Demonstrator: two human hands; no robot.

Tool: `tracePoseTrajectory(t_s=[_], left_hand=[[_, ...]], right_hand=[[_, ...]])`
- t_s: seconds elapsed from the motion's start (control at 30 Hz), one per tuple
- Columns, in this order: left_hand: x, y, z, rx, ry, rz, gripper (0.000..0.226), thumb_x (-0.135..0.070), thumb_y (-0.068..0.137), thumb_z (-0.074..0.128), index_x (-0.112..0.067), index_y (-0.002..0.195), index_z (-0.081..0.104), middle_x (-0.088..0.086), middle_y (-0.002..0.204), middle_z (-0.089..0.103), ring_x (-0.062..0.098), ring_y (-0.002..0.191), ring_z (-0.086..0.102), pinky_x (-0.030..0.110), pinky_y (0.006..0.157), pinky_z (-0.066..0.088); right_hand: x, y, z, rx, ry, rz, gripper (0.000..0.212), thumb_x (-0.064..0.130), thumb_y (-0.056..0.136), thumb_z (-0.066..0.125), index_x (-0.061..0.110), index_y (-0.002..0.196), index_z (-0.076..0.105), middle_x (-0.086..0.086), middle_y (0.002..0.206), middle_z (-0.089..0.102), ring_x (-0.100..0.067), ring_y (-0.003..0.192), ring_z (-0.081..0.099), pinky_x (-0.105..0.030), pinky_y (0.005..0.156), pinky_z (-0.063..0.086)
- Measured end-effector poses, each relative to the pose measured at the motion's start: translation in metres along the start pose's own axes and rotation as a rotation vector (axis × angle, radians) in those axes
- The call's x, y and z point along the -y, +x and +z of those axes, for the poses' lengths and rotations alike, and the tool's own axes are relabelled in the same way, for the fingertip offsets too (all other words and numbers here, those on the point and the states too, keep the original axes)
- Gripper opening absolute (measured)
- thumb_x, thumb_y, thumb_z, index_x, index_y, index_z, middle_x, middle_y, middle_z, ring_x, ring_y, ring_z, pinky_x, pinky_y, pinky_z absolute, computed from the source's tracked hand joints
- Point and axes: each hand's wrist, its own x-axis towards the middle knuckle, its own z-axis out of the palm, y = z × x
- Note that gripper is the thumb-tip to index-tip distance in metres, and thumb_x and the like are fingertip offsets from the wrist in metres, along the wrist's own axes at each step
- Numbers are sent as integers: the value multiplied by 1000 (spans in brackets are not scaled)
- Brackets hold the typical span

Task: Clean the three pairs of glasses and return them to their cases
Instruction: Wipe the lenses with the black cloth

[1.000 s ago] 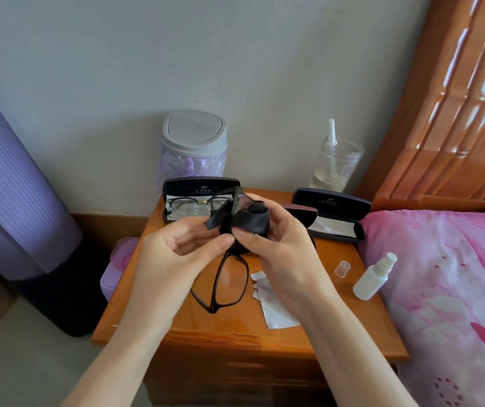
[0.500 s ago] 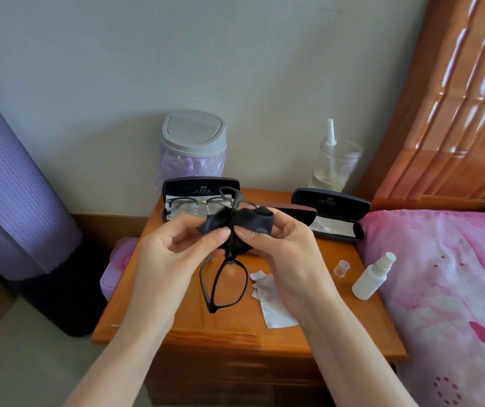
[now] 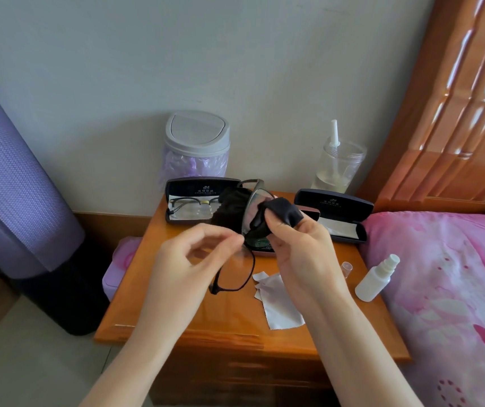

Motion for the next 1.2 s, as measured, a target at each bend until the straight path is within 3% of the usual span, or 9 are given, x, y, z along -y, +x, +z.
tracePoseTrajectory(t_s=[0.1,0.17,0.4,0.63,0.83,1.03,1.2], left_hand=[[2,0,3,9,-56,-23,16,-17,77,72,-29,87,71,-21,82,73,-5,82,67,6,71,48],[3,0,3,-12,-114,-38,16,-13,75,73,-24,86,73,-16,81,74,-2,80,69,6,69,49],[4,-1,2,-13,-73,5,19,-8,76,72,-27,77,71,-17,78,73,-2,76,68,5,66,48],[3,3,-2,11,-36,12,12,-15,76,73,-26,79,71,-15,79,73,-3,77,68,3,66,46],[5,5,-3,1,-56,8,9,-23,74,72,-24,83,72,-13,81,74,1,80,68,7,69,49],[7,5,-4,-20,-85,0,10,-16,76,73,-23,83,73,-12,79,74,3,78,69,10,70,51],[7,4,-6,-42,-97,7,18,-9,77,71,-26,83,73,-14,80,75,2,81,70,11,71,51]], right_hand=[[1,-3,1,71,45,-3,26,-5,85,58,4,108,66,-7,99,74,-17,97,70,-23,82,54],[1,-6,2,116,39,13,32,-5,81,62,4,111,64,-11,103,73,-19,97,70,-22,79,55],[2,-2,4,130,-125,45,31,-3,76,68,5,107,69,-10,100,75,-21,96,70,-33,89,54],[9,6,7,126,-78,85,28,1,78,67,2,106,70,-9,95,74,-17,89,69,-27,83,53],[12,10,10,112,-18,93,26,2,84,63,1,109,68,-12,104,73,-25,104,66,-32,93,51],[14,10,8,135,-28,49,41,-9,75,68,4,114,61,-10,97,73,-21,93,70,-23,76,55],[8,2,4,234,-258,43,57,-11,70,73,6,121,55,-12,105,72,-22,97,70,-39,89,56]])
